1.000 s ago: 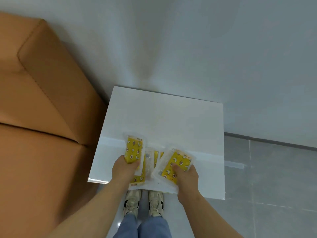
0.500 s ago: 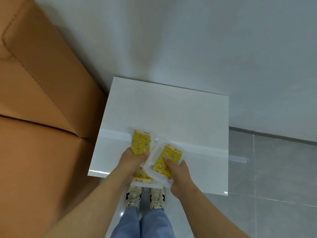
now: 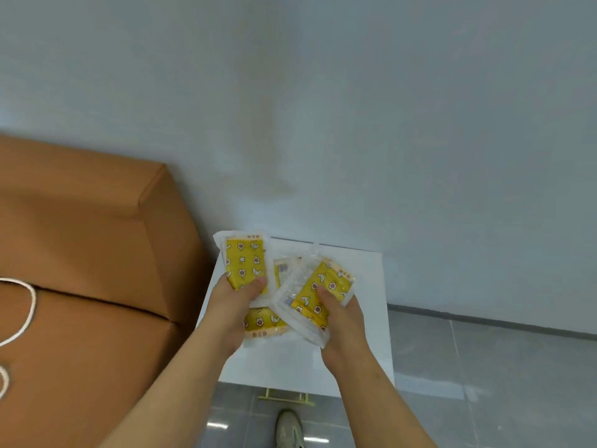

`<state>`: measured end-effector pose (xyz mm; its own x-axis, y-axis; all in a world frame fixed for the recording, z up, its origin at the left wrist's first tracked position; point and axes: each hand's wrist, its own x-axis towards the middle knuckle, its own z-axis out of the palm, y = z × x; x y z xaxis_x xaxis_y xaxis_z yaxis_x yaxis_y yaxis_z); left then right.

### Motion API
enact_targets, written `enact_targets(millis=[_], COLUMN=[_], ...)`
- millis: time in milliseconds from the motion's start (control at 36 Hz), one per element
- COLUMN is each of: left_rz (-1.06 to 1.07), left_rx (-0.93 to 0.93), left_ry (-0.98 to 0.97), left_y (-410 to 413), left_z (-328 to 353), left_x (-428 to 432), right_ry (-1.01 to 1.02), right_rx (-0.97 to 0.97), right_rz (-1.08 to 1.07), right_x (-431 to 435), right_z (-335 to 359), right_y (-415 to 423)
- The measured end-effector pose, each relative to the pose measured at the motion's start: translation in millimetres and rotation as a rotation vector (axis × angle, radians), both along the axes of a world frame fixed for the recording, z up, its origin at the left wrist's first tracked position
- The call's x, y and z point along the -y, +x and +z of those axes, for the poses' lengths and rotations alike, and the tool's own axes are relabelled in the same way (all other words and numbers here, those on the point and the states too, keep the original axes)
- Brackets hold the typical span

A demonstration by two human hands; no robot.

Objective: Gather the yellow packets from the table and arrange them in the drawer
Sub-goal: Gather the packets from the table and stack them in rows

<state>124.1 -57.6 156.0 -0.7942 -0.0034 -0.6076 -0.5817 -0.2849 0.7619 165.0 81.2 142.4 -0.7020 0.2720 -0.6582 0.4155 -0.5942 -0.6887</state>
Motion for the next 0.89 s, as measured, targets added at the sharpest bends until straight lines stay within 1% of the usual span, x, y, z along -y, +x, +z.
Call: enact_targets(millis=[83,194,306,556,750,889], left_rz=[0.019,-0.011,-0.043,-0.212,-0.26,-0.291], left_rx=[-0.09,-0.207,-0.272,-0.285,-0.293,-0.305], left_ry=[0.051,0.113,0.19,0.226,0.242,0.237], left_y=[7,27,62,174,274,369], left_z=[41,86,120,164,181,182], left_x=[8,23,43,77,80,72], right_ry=[0.017,0.027,0.048,-0.036,-0.005,0.048], right_rx=[-0.072,-0.185,-0.293,-0.318,-0.373,-0.392], right_rz=[-0.026,-0.077,-0.148,-0.407,-0.483,-0.518], right_x=[7,28,55,111,122,117], right_z=[36,83,121,161,182,184], right_y=[12,34,74,211,314,406])
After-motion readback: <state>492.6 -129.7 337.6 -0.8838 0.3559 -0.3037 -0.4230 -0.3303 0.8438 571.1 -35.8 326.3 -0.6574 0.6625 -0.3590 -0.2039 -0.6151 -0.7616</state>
